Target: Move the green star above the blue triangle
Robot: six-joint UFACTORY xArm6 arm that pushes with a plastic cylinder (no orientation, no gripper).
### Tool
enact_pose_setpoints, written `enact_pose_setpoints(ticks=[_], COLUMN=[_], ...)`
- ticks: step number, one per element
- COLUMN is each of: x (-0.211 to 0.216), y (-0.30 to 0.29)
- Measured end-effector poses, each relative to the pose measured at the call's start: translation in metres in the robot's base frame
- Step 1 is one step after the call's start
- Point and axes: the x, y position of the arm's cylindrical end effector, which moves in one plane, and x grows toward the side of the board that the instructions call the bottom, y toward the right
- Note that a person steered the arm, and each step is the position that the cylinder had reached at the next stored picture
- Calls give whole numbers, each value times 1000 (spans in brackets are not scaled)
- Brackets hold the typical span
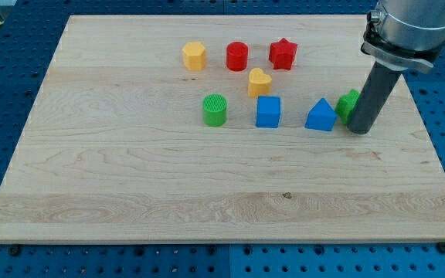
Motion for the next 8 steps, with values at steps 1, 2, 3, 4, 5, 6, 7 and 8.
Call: enact_pose_setpoints(ticks=[1, 2, 3, 4, 5, 6, 7, 8], x=[-12, -26, -40, -51, -52, -52, -55, -61], y=[6, 14, 16, 16, 17, 44, 66, 64])
